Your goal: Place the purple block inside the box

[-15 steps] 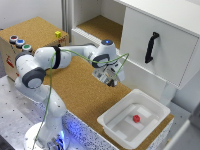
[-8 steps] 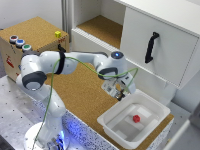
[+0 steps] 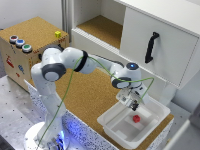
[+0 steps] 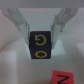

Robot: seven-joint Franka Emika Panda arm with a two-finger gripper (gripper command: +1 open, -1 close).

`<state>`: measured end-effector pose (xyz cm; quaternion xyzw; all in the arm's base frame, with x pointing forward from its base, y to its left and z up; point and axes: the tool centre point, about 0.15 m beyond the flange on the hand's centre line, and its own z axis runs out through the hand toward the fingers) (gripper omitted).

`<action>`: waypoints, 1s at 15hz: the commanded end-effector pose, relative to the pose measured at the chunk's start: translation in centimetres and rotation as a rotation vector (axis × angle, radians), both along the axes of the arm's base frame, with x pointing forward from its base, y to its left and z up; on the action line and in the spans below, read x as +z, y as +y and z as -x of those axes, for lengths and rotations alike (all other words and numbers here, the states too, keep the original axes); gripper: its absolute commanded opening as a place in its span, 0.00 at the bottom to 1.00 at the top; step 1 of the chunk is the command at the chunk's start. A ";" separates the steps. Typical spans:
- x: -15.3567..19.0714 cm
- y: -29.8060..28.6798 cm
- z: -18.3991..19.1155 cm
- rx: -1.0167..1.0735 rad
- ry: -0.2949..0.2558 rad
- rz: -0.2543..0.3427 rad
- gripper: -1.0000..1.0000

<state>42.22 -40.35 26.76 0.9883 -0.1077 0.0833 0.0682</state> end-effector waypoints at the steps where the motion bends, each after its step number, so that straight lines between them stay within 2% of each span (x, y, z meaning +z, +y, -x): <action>1: -0.3 -2.4 -0.1 0.025 -0.049 -0.145 1.00; 3: 2.3 -2.0 1.4 0.016 -0.111 -0.149 1.00; 5: 4.1 -1.5 3.4 0.002 -0.146 -0.159 1.00; 7: 3.8 -1.1 5.1 -0.003 -0.128 -0.159 1.00; 10: 1.2 -1.1 6.3 -0.022 -0.066 -0.146 1.00; 11: 0.6 -1.2 6.4 -0.023 -0.051 -0.154 1.00; 15: -2.2 -2.1 6.4 -0.024 -0.012 -0.120 1.00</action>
